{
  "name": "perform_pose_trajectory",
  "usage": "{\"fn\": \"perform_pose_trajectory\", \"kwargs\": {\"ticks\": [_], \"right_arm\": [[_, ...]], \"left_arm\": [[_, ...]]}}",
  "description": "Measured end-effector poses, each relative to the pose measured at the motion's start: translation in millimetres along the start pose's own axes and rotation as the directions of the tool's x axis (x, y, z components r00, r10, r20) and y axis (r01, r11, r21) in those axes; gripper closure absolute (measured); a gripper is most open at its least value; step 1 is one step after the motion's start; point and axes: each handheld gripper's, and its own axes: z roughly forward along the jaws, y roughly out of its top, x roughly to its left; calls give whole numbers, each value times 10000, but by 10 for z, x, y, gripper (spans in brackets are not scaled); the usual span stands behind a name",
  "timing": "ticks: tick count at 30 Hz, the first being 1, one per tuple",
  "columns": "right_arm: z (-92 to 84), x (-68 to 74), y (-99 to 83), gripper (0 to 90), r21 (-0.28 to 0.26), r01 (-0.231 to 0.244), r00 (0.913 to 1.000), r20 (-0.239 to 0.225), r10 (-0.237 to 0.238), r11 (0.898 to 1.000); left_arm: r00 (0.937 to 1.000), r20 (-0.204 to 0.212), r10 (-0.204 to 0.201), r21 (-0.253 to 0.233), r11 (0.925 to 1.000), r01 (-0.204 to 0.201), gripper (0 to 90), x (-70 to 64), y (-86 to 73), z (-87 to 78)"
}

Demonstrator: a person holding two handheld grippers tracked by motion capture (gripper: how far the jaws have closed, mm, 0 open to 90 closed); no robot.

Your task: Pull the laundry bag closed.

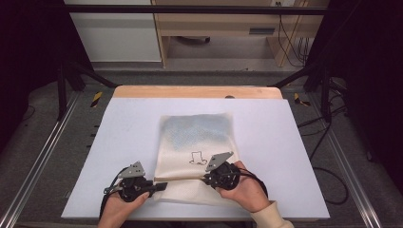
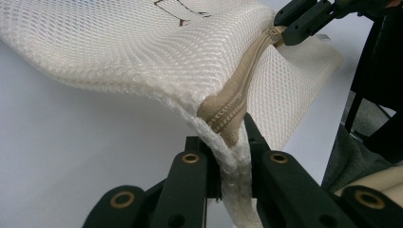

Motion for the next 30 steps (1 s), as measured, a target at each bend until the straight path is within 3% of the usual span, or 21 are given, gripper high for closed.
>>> {"fn": "perform_pose_trajectory", "kwargs": {"ticks": [30], "right_arm": [[-131, -54, -112, 818, -121, -274, 9993, 253, 277, 9995]], "left_arm": [[9999, -106, 59, -24, 10000, -59, 836, -18, 6, -6]]}}
